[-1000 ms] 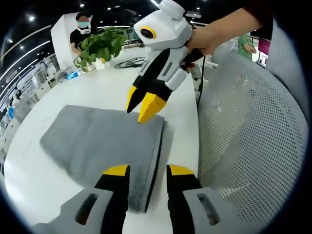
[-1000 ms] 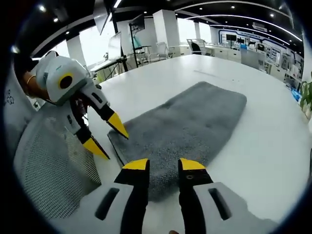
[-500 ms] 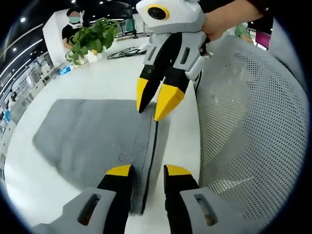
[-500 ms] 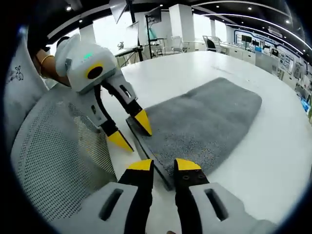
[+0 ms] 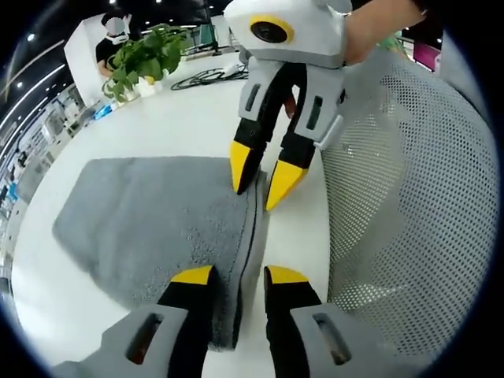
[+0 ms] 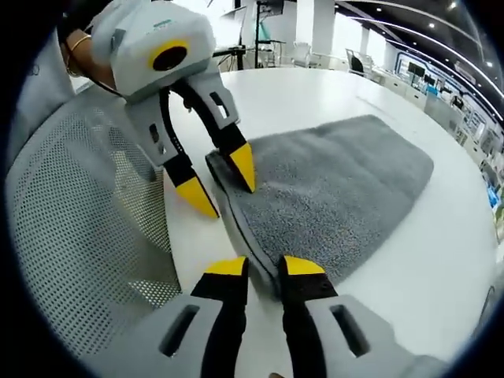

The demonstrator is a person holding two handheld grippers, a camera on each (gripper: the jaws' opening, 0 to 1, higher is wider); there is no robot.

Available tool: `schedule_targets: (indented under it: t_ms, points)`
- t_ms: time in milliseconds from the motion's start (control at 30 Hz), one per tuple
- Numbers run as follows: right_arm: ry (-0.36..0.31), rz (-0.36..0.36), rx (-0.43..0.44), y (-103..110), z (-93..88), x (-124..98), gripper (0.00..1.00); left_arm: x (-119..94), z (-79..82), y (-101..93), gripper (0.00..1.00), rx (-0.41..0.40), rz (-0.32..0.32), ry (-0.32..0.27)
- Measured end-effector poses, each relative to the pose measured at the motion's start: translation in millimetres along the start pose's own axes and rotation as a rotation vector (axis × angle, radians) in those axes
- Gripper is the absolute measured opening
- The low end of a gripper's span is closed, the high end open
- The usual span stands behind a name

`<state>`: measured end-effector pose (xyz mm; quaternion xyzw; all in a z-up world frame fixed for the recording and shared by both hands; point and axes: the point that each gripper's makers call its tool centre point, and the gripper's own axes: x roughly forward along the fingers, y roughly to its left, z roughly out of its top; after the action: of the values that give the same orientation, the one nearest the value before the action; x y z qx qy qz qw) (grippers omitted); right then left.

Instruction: Fold the towel on the table until its edges align and the towel forms a compact rectangular stack.

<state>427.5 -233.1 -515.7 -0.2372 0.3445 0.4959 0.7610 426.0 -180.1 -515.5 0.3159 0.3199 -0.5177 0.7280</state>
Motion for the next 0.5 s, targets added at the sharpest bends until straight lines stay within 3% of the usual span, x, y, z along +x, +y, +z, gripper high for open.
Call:
schedule_targets:
  t_ms: [233, 400, 500]
  points:
    - [0.015, 0.008, -0.012, -7, -3.2, 3, 0.06, 4, -1.6, 3.8, 0.20, -0.009, 0.014, 0.012]
    - [0.010, -0.007, 0.127, -10, -2.4, 3, 0.03, 2, -0.4, 7.3, 0.14, 0.013, 0.021, 0.016]
    - [0.010, -0.012, 0.132, -10, -1.3, 2, 0.03, 2, -0.1, 9.7, 0.12, 0.026, 0.019, 0.018]
